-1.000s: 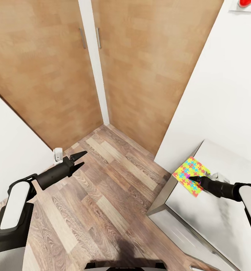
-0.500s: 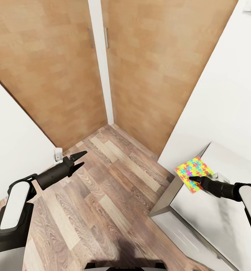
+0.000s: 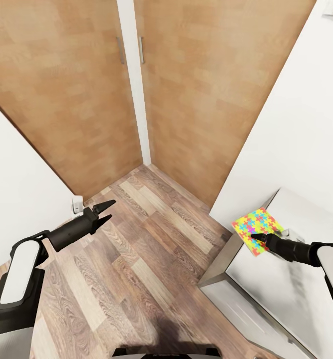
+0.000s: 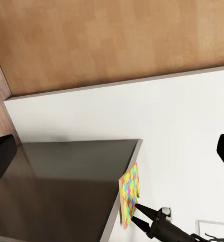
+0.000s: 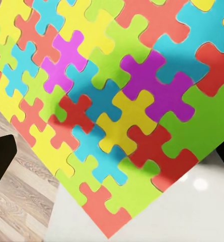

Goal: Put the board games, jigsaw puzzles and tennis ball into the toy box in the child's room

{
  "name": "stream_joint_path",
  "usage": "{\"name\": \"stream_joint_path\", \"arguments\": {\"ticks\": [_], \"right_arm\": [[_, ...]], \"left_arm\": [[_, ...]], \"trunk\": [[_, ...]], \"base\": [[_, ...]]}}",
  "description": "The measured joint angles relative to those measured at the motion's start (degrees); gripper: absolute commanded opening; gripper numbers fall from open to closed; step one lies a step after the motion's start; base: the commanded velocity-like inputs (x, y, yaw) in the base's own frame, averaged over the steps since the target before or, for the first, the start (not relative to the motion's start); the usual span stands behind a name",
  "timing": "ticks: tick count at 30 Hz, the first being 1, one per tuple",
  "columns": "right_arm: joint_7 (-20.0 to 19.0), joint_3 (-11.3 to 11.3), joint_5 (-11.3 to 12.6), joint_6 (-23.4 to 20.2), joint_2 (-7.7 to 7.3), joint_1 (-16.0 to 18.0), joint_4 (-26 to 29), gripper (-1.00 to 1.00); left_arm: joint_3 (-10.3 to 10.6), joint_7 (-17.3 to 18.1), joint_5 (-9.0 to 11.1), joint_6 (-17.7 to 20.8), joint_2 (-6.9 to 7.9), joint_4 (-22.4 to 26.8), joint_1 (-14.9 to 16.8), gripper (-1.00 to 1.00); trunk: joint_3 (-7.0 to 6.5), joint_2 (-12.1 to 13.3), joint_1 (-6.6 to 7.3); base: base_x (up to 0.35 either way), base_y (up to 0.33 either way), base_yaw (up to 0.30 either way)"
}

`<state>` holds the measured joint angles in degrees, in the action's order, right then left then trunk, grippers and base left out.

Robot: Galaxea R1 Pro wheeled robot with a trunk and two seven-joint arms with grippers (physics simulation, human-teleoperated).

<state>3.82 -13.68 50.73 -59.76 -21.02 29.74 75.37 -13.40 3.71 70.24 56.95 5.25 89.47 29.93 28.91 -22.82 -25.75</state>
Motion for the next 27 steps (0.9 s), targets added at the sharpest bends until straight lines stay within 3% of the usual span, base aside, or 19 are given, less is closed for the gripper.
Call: {"name": "stream_joint_path", "arguments": {"ticks": [7,13,17,22,27], "right_arm": [[0.05,-0.17,-0.02,0.00,-0.11,0.01,0.04,1.00],[0.19,-1.84,-0.04,0.00,-0.53,0.01,0.06,1.00],[0.15,-6.37,-0.11,0.00,-1.33,-0.11,0.93,1.00],[0.07,-9.87,-0.07,0.01,-2.25,-0.50,3.80,1.00],[0.00,-13.80,-0.10,0.02,-3.14,-1.63,9.45,1.00]], "left_arm": [[0.02,-0.03,0.00,0.00,-0.06,0.00,0.00,1.00],[0.02,-0.13,-0.04,-0.03,-0.14,-0.10,0.00,1.00],[0.11,-0.56,-0.34,-0.15,-0.29,-0.52,0.03,1.00],[0.74,-1.00,-0.75,-0.55,-0.94,-1.87,0.23,1.00],[2.57,-1.46,-1.20,-1.12,-2.75,-6.64,1.43,1.00]], "trunk": [[0.00,0.00,0.00],[0.00,0.00,0.00],[0.00,0.00,0.00],[0.00,0.00,0.00],[0.00,0.00,0.00]], "base": [[0.000,0.000,0.001],[0.000,0.000,0.000],[0.000,0.000,0.000],[0.000,0.000,0.000],[0.000,0.000,0.000]]}}
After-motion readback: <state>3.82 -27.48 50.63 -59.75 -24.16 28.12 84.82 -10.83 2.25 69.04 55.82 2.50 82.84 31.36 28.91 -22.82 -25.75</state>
